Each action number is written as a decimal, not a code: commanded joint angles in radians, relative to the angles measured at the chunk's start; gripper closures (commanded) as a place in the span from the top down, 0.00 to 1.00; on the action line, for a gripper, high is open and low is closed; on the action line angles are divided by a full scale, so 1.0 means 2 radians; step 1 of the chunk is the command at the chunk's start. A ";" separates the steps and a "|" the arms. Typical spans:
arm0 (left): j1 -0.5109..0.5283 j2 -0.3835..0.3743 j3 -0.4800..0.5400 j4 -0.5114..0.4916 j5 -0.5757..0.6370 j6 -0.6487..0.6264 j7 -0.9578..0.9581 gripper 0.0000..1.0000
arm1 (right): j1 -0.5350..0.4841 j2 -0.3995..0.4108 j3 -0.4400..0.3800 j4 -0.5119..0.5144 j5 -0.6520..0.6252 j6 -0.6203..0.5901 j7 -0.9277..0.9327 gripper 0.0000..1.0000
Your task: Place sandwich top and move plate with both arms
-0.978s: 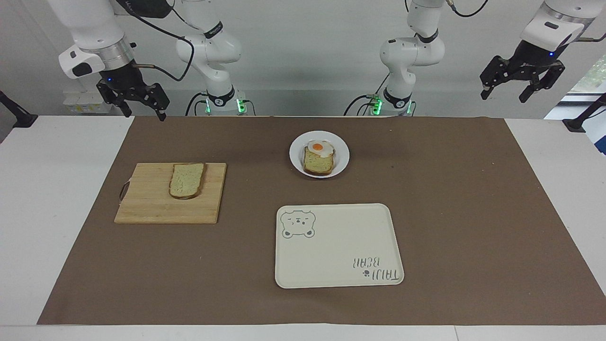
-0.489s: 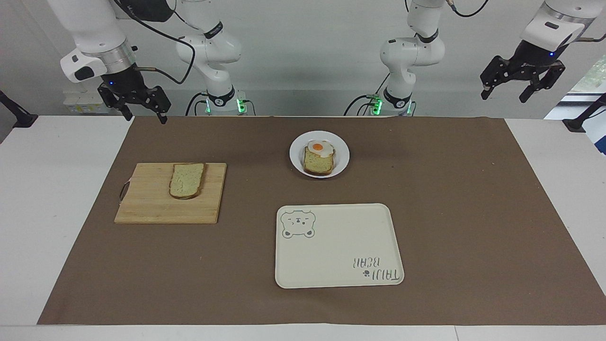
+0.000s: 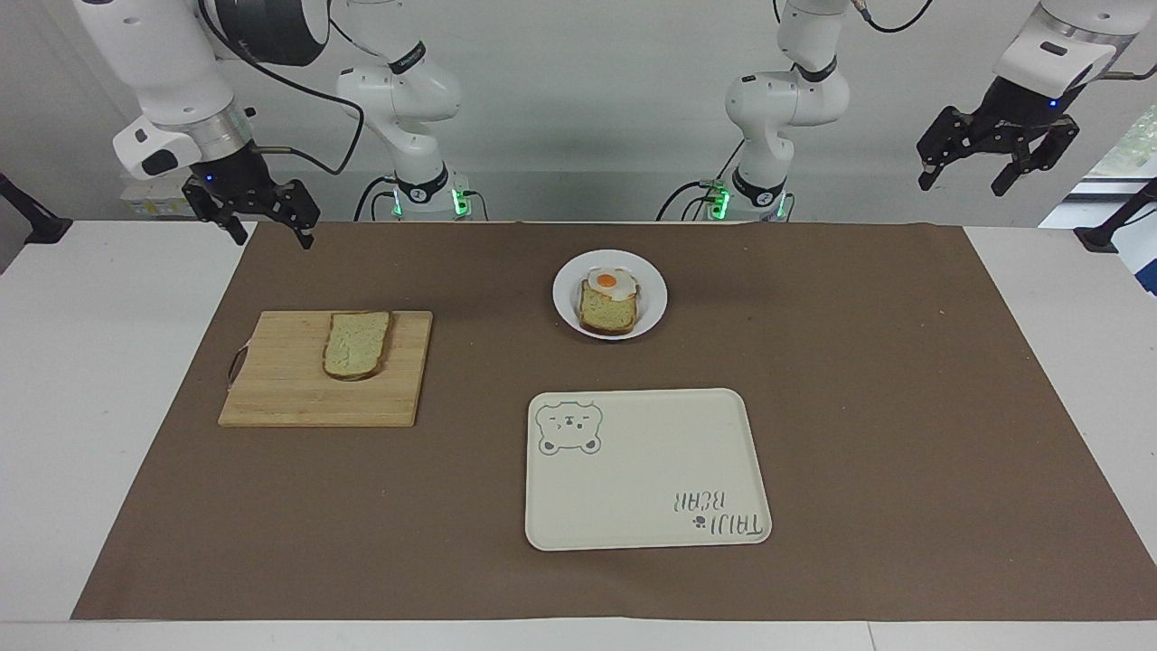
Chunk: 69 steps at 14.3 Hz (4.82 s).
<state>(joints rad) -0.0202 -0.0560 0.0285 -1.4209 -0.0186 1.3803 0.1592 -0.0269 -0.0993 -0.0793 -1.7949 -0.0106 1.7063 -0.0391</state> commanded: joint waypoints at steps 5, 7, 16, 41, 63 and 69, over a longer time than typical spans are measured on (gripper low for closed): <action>0.002 -0.012 0.000 -0.014 0.002 0.002 0.002 1.00 | -0.013 0.039 0.004 -0.044 0.023 0.086 -0.052 1.00; 0.002 -0.011 0.000 -0.014 0.002 0.002 0.002 1.00 | -0.030 0.051 0.004 -0.062 0.041 0.106 -0.093 1.00; 0.002 -0.012 0.000 -0.014 0.002 0.002 0.002 1.00 | -0.052 0.070 0.004 -0.148 0.063 0.178 -0.153 1.00; 0.002 -0.011 0.000 -0.014 0.002 0.002 0.002 1.00 | -0.056 0.116 0.004 -0.226 0.090 0.273 -0.198 0.12; 0.002 -0.012 0.000 -0.014 0.002 0.002 0.002 1.00 | -0.055 0.104 0.004 -0.097 0.090 0.114 -0.193 0.00; 0.002 -0.012 0.000 -0.014 0.002 0.002 0.002 1.00 | -0.058 0.100 0.004 -0.003 0.090 -0.003 -0.193 0.00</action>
<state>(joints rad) -0.0202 -0.0560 0.0289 -1.4210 -0.0186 1.3803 0.1592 -0.1262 0.0958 -0.0785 -1.8627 0.1533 1.7621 -0.3964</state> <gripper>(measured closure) 0.000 0.899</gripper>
